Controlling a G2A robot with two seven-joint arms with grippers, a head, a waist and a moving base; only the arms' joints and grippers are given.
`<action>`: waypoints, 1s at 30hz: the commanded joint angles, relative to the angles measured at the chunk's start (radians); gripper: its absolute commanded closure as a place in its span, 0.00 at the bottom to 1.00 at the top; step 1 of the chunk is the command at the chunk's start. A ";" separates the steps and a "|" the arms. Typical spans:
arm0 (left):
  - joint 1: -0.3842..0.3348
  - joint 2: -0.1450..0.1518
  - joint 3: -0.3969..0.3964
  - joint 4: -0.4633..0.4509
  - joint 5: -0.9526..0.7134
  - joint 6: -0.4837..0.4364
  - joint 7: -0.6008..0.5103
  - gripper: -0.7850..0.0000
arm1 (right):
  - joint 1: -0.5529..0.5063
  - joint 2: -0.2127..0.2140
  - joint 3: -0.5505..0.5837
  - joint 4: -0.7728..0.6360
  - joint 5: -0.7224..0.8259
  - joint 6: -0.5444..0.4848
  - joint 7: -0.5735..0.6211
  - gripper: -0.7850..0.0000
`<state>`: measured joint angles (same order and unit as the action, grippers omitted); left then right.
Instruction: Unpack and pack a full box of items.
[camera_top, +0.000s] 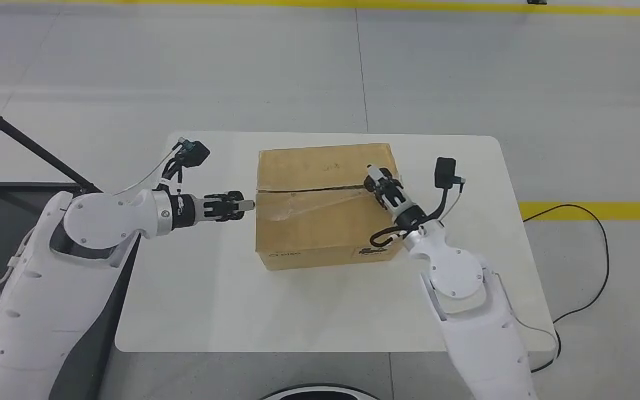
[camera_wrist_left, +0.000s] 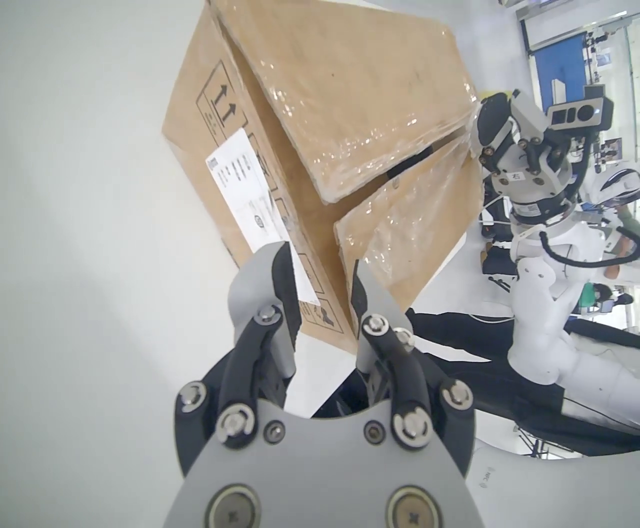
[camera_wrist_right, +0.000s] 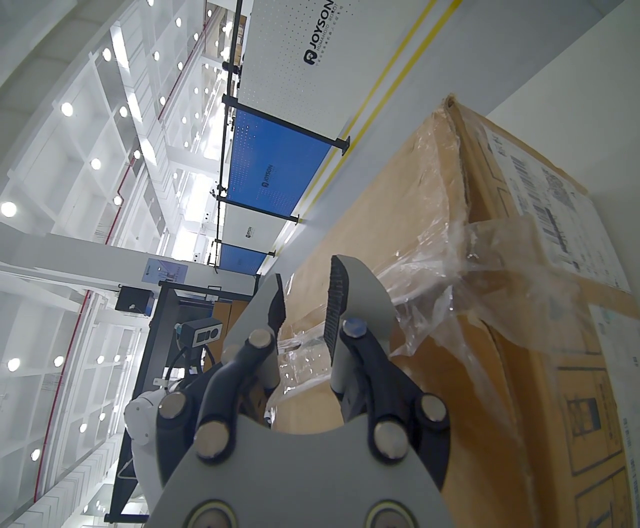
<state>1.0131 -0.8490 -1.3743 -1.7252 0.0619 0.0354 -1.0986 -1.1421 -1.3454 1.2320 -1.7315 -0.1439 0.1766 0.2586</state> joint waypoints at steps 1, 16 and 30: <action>0.000 0.001 -0.002 -0.002 0.001 -0.001 -0.004 0.58 | 0.000 0.000 0.000 0.000 0.000 0.000 0.000 0.68; 0.005 0.004 -0.008 -0.005 -0.041 0.018 -0.005 0.58 | -0.006 -0.002 0.004 -0.004 -0.002 0.000 0.003 0.67; 0.016 0.006 -0.001 -0.014 -0.062 0.022 -0.010 0.59 | -0.007 -0.003 0.004 -0.004 -0.004 -0.001 0.003 0.67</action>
<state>1.0285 -0.8430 -1.3764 -1.7394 -0.0011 0.0572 -1.1087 -1.1491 -1.3487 1.2357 -1.7356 -0.1488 0.1750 0.2616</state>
